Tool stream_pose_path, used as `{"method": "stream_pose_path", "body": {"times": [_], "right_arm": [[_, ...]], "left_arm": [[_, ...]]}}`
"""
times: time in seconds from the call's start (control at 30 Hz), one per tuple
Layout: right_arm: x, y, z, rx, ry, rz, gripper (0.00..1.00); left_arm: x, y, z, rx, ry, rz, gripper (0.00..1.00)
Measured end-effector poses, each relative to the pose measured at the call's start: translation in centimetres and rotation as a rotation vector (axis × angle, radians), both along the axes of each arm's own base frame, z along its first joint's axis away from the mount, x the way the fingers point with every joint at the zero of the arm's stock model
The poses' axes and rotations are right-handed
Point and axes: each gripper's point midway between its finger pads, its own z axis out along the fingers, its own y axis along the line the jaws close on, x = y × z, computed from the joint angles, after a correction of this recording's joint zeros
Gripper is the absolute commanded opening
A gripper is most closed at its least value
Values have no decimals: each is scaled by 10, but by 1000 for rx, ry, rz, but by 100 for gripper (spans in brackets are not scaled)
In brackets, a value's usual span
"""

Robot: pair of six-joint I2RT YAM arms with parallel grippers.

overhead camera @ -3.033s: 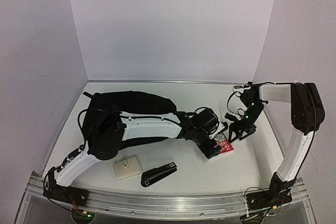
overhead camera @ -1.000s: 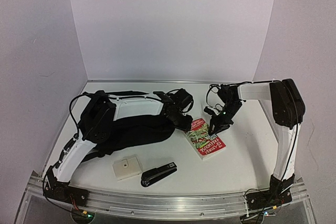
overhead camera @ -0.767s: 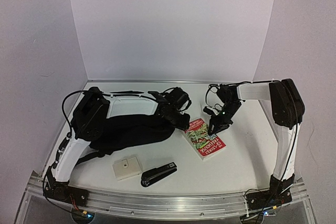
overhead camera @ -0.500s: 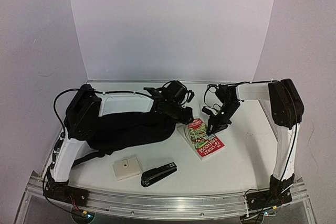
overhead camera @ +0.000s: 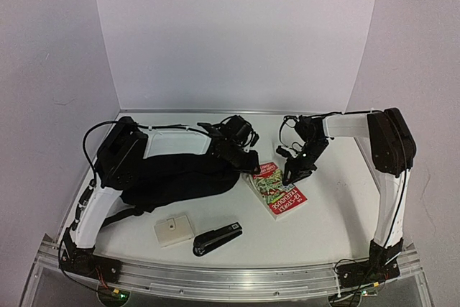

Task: Pack the student bag
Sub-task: Pick up the book from the center of the board.

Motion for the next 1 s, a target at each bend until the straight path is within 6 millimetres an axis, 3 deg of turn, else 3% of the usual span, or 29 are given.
{"method": "stream_pose_path", "body": {"times": [0.17, 0.33, 0.53, 0.63, 0.7, 0.9, 1.0], "right_arm": [[0, 0, 0, 0, 0, 0, 32], [0, 0, 0, 1, 0, 0, 34], [0, 0, 1, 1, 0, -1, 34], [0, 0, 1, 0, 1, -1, 36], [0, 1, 1, 0, 2, -2, 41], [5, 10, 8, 40, -15, -1, 79], [5, 13, 15, 95, -14, 1, 86]], "left_arm": [[7, 9, -6, 6, 33, 36, 29], [4, 9, -13, -19, 49, 24, 23], [0, 0, -7, -78, 71, -16, 15], [-4, -2, -5, -91, 86, -28, 4], [-5, -3, -5, -94, 93, -29, 0], [-9, 0, -3, -101, 70, -46, 0], [-15, 8, 7, -106, 30, -70, 0]]}}
